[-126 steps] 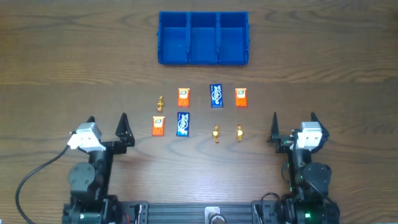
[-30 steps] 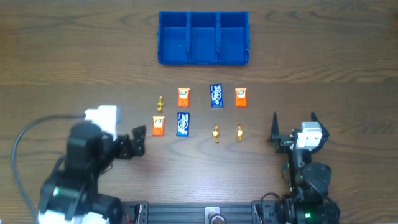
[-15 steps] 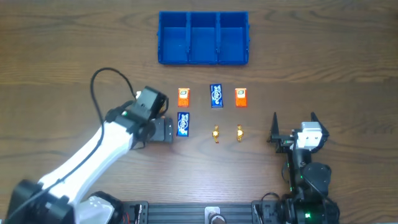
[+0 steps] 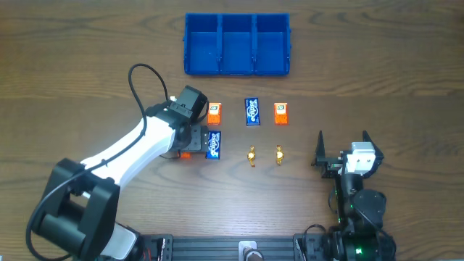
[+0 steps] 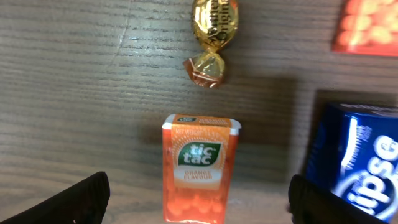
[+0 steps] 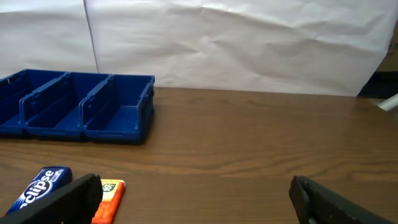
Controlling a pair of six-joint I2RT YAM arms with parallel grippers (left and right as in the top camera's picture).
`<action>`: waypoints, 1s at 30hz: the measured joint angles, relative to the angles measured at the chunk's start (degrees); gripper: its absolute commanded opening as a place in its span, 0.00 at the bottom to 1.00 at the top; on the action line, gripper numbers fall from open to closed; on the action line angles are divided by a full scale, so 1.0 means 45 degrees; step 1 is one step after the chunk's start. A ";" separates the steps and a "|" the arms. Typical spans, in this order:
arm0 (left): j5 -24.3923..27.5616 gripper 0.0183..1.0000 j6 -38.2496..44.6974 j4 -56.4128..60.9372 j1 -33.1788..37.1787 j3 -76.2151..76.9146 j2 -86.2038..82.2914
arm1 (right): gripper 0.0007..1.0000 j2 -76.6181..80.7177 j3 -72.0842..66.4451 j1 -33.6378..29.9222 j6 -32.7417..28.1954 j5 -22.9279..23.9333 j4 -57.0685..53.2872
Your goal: Sort Candies Into Trays
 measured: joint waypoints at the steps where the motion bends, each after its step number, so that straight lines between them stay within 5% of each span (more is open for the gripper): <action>1: -0.0005 0.93 0.0000 0.0005 0.0024 0.0000 0.0063 | 1.00 0.0000 0.0000 0.0000 0.0000 0.0000 0.0000; 18: 0.0374 0.86 0.0112 0.0505 0.0495 0.0010 0.1054 | 1.00 0.0000 0.0000 0.0000 0.0005 0.0000 0.0000; 30: 0.0597 0.50 0.0311 0.0636 0.0500 0.0019 0.1127 | 1.00 0.0000 0.0000 0.0000 0.0005 0.0000 0.0000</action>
